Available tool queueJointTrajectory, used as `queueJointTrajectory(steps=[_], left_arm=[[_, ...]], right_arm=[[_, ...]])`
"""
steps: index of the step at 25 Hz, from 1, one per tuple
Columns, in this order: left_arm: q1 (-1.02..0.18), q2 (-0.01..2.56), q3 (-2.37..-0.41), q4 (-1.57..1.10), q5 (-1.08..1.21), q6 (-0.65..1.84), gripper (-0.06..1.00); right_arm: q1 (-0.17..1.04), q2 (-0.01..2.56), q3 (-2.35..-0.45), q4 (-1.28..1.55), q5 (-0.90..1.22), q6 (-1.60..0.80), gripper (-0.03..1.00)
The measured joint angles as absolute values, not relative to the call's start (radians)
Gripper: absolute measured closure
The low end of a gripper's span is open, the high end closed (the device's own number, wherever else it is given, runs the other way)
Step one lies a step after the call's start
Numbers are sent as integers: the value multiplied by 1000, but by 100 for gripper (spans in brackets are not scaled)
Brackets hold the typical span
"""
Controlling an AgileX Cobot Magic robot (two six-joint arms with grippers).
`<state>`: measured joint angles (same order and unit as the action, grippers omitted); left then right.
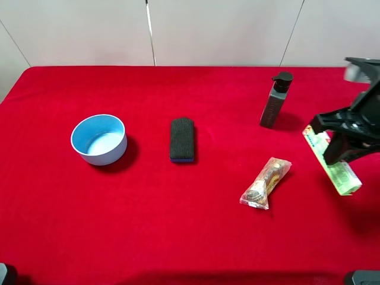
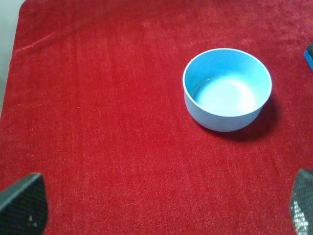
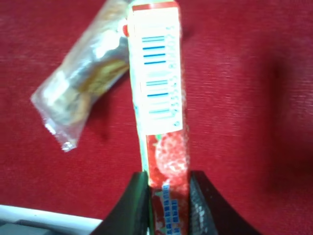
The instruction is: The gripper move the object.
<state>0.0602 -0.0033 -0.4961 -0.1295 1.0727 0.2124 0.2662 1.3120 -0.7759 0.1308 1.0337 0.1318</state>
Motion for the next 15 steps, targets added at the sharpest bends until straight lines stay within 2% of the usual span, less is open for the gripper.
queueJointTrajectory(steps=[8, 15], left_arm=[[60, -3, -496, -130, 1073, 212, -5], [60, -3, -496, -130, 1073, 212, -5]], right_arm=[[473, 1312, -866, 84, 1027, 305, 85], [540, 1312, -871, 86, 986, 362, 85]])
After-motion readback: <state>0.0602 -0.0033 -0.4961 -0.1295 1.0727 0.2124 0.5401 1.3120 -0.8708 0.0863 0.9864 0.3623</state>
